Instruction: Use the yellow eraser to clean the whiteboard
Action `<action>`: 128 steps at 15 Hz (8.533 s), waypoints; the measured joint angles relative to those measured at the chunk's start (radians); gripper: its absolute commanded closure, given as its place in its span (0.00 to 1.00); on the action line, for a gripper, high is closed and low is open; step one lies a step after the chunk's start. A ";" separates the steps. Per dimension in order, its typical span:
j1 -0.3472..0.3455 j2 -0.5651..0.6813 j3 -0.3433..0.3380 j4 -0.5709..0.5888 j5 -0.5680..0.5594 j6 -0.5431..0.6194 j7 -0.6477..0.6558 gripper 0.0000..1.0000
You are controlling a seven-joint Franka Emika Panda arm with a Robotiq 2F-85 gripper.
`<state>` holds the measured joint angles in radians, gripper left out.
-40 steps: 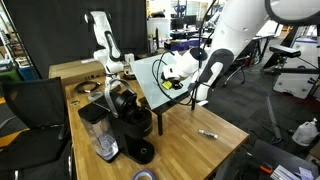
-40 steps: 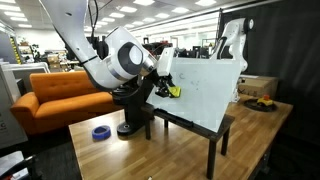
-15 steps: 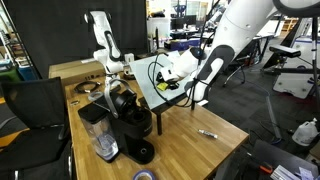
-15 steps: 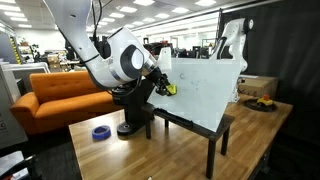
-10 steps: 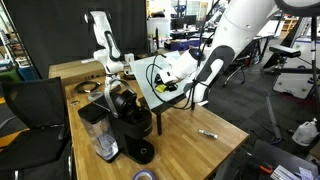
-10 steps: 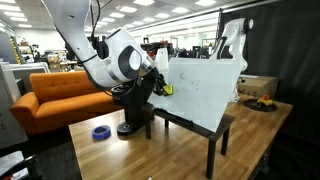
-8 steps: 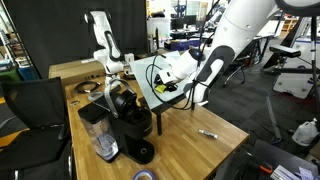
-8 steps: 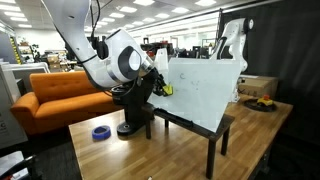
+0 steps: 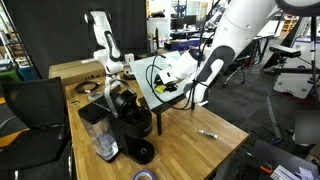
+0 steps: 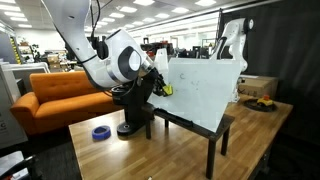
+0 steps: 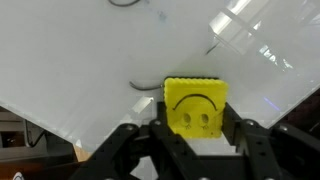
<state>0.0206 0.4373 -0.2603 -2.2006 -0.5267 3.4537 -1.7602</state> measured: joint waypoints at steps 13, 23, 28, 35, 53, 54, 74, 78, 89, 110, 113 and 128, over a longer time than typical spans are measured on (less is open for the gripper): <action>-0.007 -0.001 0.043 0.004 -0.001 0.000 -0.025 0.71; -0.031 0.000 0.045 0.067 0.058 -0.001 -0.061 0.71; -0.051 0.006 0.042 0.077 0.112 -0.001 -0.102 0.71; -0.044 0.013 0.047 0.066 0.126 0.000 -0.141 0.71; -0.007 0.012 0.049 -0.011 0.126 0.001 -0.224 0.71; -0.006 0.012 0.050 -0.013 0.126 0.001 -0.227 0.71; -0.045 0.008 0.053 0.107 0.235 0.000 -0.232 0.71; -0.061 0.014 0.043 0.127 0.245 0.000 -0.229 0.71; -0.065 0.020 0.045 0.131 0.247 -0.001 -0.233 0.71; -0.039 0.041 0.055 0.113 0.246 0.000 -0.244 0.71; 0.010 0.034 0.004 0.067 0.248 0.003 -0.248 0.71; 0.162 0.039 -0.161 -0.004 0.267 0.000 -0.248 0.71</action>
<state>0.1827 0.4764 -0.4209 -2.2048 -0.2596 3.4541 -2.0081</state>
